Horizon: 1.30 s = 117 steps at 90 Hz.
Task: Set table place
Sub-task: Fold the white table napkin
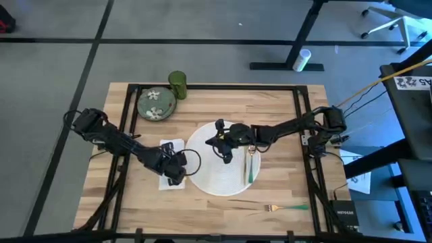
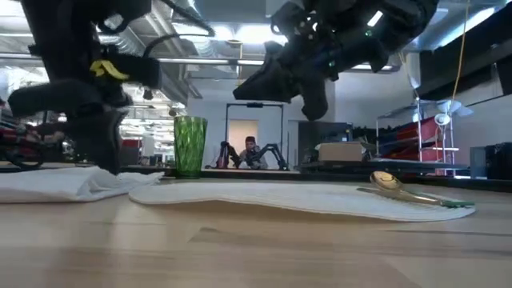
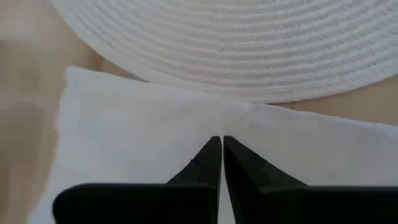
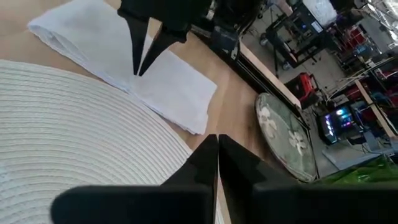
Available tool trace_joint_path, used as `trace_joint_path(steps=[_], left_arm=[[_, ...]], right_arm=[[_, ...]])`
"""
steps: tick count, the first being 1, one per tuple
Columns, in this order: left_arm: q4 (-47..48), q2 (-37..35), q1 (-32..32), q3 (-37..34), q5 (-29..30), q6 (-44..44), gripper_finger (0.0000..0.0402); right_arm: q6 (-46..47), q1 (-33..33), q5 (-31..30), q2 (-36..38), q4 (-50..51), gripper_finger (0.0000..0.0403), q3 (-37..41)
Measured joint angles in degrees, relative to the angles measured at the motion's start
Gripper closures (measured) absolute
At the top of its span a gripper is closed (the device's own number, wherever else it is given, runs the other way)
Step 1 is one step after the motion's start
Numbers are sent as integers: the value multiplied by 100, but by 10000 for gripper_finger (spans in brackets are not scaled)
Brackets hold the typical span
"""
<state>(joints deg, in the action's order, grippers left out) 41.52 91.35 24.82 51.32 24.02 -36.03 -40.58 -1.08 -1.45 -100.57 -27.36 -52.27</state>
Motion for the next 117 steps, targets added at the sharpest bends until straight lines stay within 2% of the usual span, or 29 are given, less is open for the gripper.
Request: trace_joint_path(steps=[13,28,54,69,80,94,117], left_arm=[[174,-24,260,417,12,-43,401],[167,-24,804,511,-386,-273,401],[26,-24,1571,359,-418,-1045,402],[-368,36,1650,189,-418,-1163,401],[-715,89,1641,44,-414,-1161,402],[-1066,92,1596,-115,-414,-1161,402],[-1108,130,1519,-124,-390,-1059,402]], right_arm=[[3,0,1,-52,-474,403,0],[33,0,0,-565,-904,403,-161],[50,26,3,-2088,-636,403,-1758],[138,127,153,-2847,37,403,-2696],[146,201,187,-3159,305,403,-3090],[315,314,338,-3326,461,403,-3297],[599,490,510,-3346,689,403,-3346]])
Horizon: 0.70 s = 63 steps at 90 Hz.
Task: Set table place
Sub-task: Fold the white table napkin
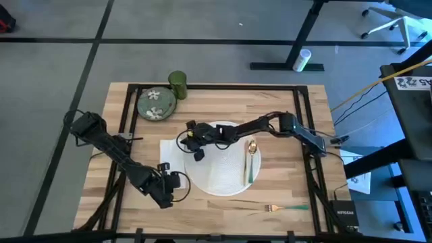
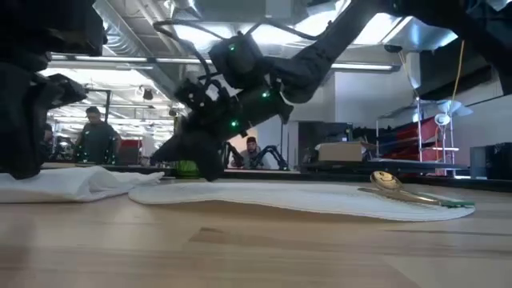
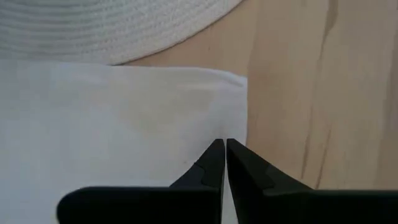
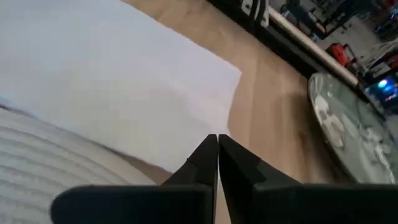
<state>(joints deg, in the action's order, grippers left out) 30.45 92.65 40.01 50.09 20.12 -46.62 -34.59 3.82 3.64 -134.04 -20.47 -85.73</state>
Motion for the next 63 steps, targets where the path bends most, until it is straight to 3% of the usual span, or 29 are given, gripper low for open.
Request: trace_joint_path(steps=[30,63], left_arm=[[-15,23,-11,0,0,84,402],[-157,23,-44,0,-24,189,402]], right_arm=[[213,105,215,0,153,403,0],[1436,264,907,0,149,403,-24]])
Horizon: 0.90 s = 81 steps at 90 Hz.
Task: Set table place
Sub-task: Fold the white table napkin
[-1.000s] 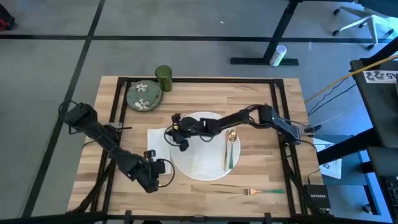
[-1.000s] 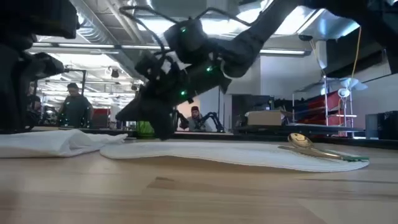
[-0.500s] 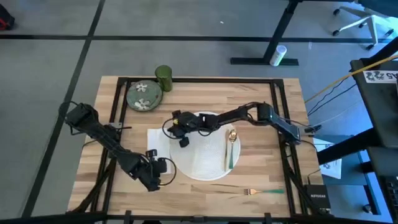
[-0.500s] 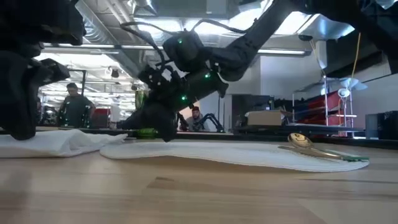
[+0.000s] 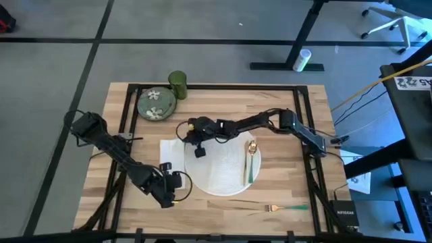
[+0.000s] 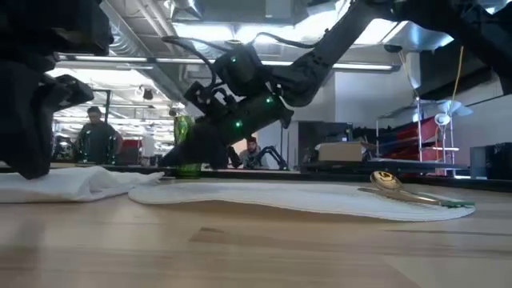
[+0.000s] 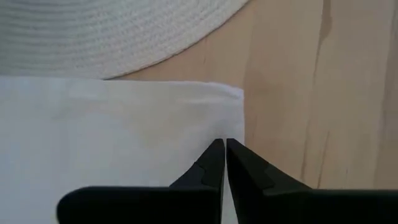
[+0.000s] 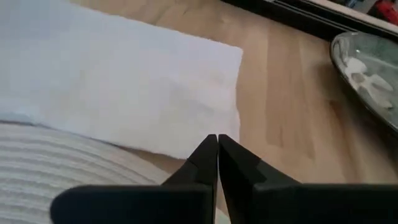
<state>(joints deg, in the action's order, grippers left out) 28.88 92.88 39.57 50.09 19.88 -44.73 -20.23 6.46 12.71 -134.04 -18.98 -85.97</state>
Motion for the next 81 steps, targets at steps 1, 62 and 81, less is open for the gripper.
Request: trace_joint_path(steps=[1,62,81], left_arm=[[0,0,0,0,0,0,402],[-69,-2,123,4,-107,-194,402],[-108,262,506,4,-541,-466,402]], right_arm=[[40,0,0,0,0,403,-4],[1258,41,350,-911,323,403,-1053],[1254,70,330,-911,360,403,-1051]])
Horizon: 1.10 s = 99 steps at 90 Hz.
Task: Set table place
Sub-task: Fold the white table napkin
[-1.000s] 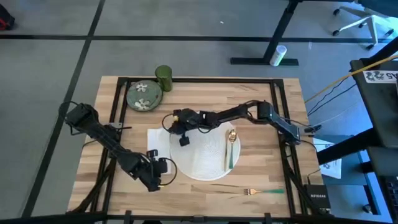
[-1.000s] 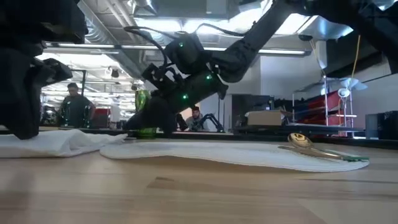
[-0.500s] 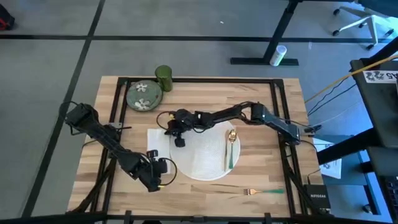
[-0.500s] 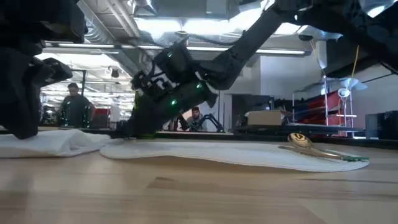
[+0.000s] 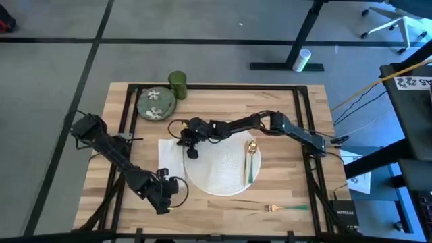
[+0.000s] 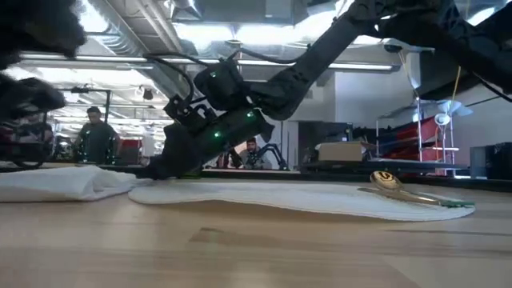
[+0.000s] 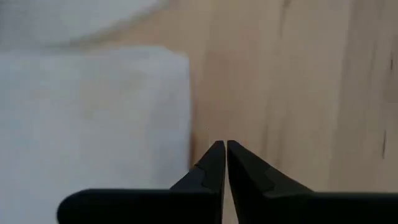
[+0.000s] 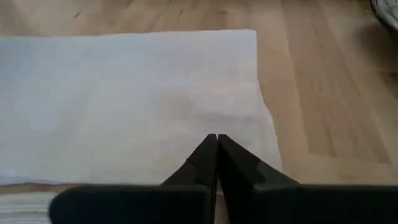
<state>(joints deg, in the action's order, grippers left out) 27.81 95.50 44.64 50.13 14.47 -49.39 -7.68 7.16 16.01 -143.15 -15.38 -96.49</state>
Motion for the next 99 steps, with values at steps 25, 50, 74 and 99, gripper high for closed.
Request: trace_joint_path(steps=[25,50,74,99], left_arm=[[985,-179,29,424,553,17,402],[2074,-176,-177,389,719,-496,402],[646,150,-16,-110,587,-620,401],[2063,-13,116,384,447,-638,401]], right_arm=[[-9,0,-8,-4,-20,403,7],[-28,0,7,-11,-70,403,13],[-50,0,13,-15,-85,403,15],[-56,-3,24,-17,-87,403,15]])
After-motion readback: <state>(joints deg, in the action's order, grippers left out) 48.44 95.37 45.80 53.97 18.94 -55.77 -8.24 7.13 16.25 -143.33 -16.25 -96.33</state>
